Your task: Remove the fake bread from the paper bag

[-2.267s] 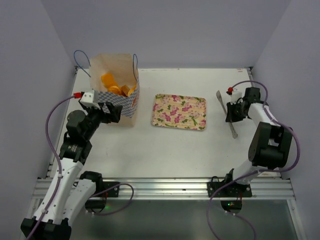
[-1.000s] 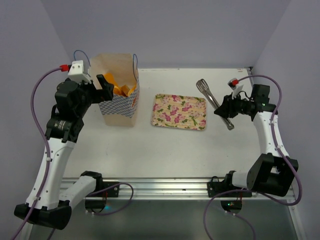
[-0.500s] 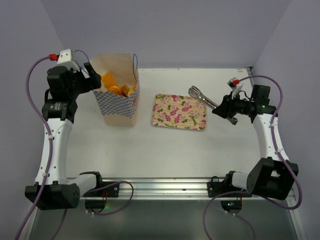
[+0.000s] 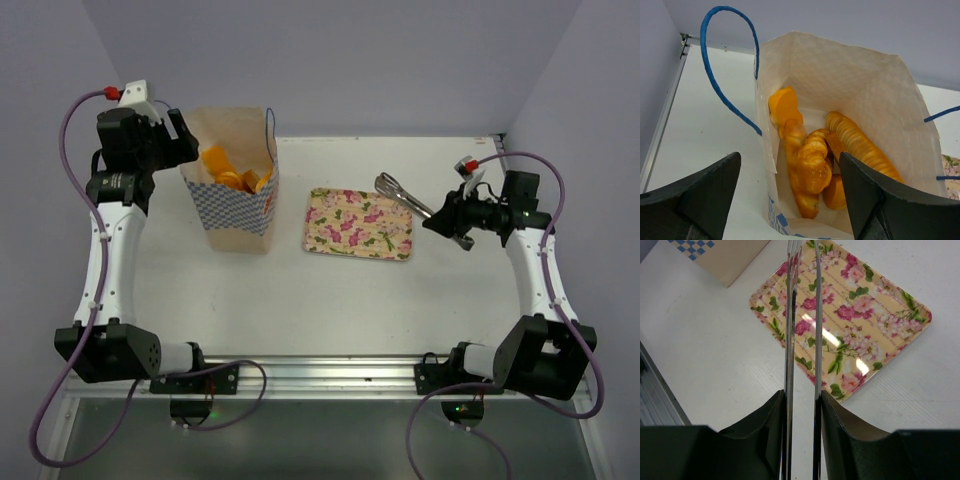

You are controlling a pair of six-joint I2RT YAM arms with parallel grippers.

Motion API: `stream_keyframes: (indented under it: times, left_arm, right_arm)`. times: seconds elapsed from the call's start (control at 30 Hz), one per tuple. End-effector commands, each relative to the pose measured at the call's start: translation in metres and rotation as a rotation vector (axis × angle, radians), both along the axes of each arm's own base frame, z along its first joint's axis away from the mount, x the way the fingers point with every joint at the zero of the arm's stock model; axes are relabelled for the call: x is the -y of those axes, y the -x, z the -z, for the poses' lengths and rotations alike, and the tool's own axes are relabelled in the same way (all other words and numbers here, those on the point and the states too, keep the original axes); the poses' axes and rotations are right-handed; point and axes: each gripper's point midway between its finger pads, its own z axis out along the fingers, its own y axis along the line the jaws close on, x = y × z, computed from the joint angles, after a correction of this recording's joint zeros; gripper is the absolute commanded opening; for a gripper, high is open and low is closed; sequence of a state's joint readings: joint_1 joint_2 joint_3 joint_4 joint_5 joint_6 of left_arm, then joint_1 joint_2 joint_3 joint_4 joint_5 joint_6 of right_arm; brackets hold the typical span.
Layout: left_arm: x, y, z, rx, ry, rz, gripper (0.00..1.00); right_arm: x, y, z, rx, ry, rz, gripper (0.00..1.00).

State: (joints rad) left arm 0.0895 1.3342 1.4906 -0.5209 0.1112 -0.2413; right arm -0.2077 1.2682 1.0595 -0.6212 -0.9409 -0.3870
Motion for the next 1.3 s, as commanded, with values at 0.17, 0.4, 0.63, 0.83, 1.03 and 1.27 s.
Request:
stream_keyframes:
  times: [0.17, 0.4, 0.63, 0.83, 1.03, 1.27]
  left_arm:
    - [-0.014, -0.004, 0.017, -0.048, 0.002, -0.002, 0.79]
    - [-0.011, -0.016, 0.037, -0.083, 0.085, 0.046, 0.71]
    - [-0.004, -0.024, 0.056, -0.126, 0.124, 0.088, 0.61]
    - [-0.001, -0.027, 0.065, -0.132, 0.114, 0.115, 0.46]
    - [0.0, -0.027, 0.063, -0.107, 0.095, 0.14, 0.19]
    - [0.003, -0.034, 0.022, 0.013, 0.055, 0.181, 0.0]
  right_arm:
    - [-0.011, 0.004, -0.014, 0.055, -0.037, -0.073, 0.35]
    - [-0.014, 0.006, -0.014, 0.052, -0.039, -0.088, 0.35]
    - [-0.016, 0.007, -0.013, 0.048, -0.044, -0.096, 0.35]
    - [-0.021, 0.014, -0.021, 0.078, -0.04, -0.14, 0.35]
    - [-0.026, 0.032, -0.036, 0.111, 0.012, -0.216, 0.35]
    - [-0.033, 0.035, -0.071, 0.146, 0.035, -0.257, 0.34]
